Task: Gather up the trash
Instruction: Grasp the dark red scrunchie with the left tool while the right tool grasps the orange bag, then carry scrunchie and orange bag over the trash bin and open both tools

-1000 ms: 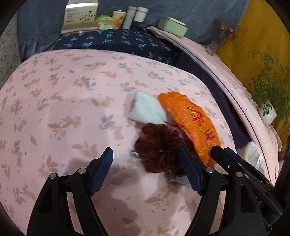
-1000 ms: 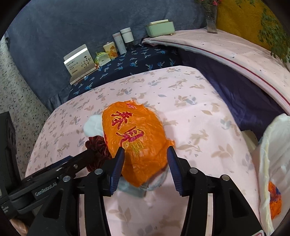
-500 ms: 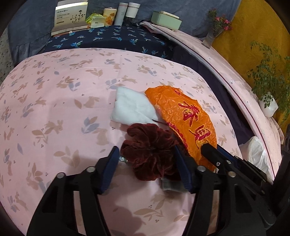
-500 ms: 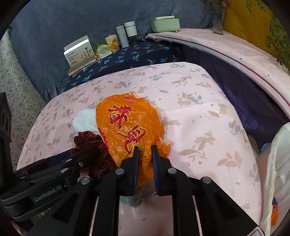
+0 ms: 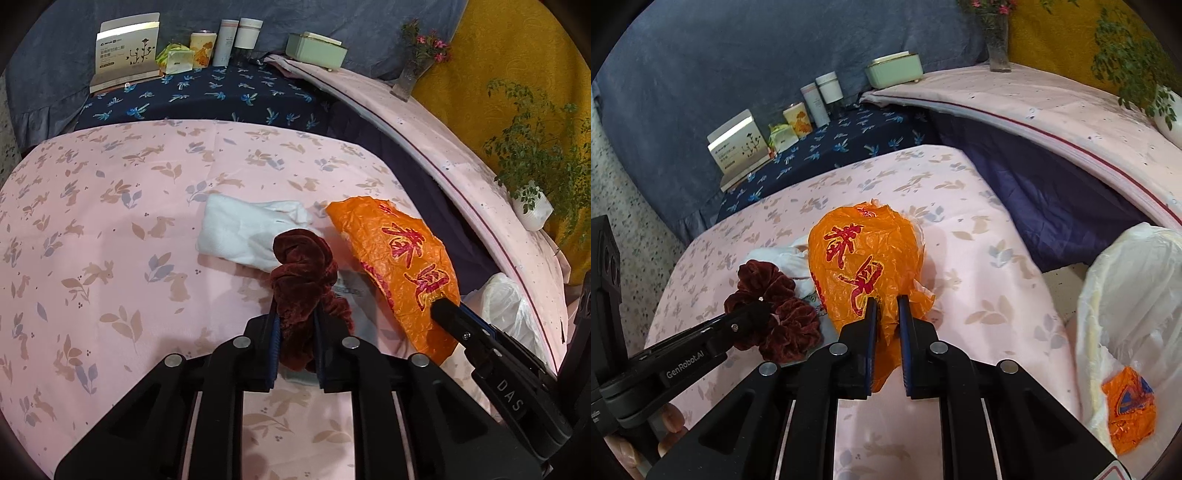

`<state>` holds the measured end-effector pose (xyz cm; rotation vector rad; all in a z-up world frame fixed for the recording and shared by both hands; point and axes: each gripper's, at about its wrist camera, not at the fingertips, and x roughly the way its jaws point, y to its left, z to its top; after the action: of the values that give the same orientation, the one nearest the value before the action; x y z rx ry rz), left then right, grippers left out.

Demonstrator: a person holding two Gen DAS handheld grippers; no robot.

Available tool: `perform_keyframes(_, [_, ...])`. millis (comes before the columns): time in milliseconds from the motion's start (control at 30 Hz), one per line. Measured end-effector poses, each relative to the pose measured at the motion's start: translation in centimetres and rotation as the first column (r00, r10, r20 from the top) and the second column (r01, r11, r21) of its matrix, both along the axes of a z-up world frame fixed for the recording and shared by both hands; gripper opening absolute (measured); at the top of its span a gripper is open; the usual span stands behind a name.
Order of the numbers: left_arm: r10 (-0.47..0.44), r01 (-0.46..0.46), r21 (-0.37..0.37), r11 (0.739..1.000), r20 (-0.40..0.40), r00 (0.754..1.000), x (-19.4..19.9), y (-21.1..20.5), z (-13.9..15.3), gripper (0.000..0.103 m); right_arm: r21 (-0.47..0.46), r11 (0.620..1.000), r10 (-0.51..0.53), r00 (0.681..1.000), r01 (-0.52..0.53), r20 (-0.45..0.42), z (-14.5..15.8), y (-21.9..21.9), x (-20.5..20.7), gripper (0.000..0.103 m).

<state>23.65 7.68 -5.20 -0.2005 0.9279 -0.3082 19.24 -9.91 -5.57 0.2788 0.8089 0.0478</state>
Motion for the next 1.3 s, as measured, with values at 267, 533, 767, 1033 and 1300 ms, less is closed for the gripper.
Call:
perform_keyframes(267, [-0.033,0.033,-0.007,0.999,0.046,0.998,-2.0,-2.3,2.8,0.014,0.021,0.998,-0.056,0.997,0.055,0.050,2.3,-2.9,-2.3,0.011])
perform_keyframes(533, [-0.081,0.083,-0.017,0.996,0.083,0.993,-4.1,-5.8,5.3,0.014,0.048,0.991,-0.126,0.989,0.122,0.082,3.9,-6.5,-5.3,0.011])
perform_keyframes(767, [-0.155,0.157,-0.017,0.987,0.108,0.982,-6.5,-10.0,6.8,0.014,0.072,0.978,-0.204,0.974,0.198,0.099,4.7,-10.5,-8.6,0.011])
perform_keyframes(1033, [-0.250,0.253,-0.015,0.967,0.112,0.962,-9.3,-15.2,7.5,0.014,0.091,0.954,-0.295,0.951,0.287,0.098,4.4,-15.3,-12.6,0.011])
perform_keyframes(1300, [-0.328,0.331,-0.007,0.944,0.108,0.938,-11.3,-19.8,7.5,0.014,0.102,0.925,-0.375,0.923,0.366,0.086,3.7,-19.2,-15.8,0.011])
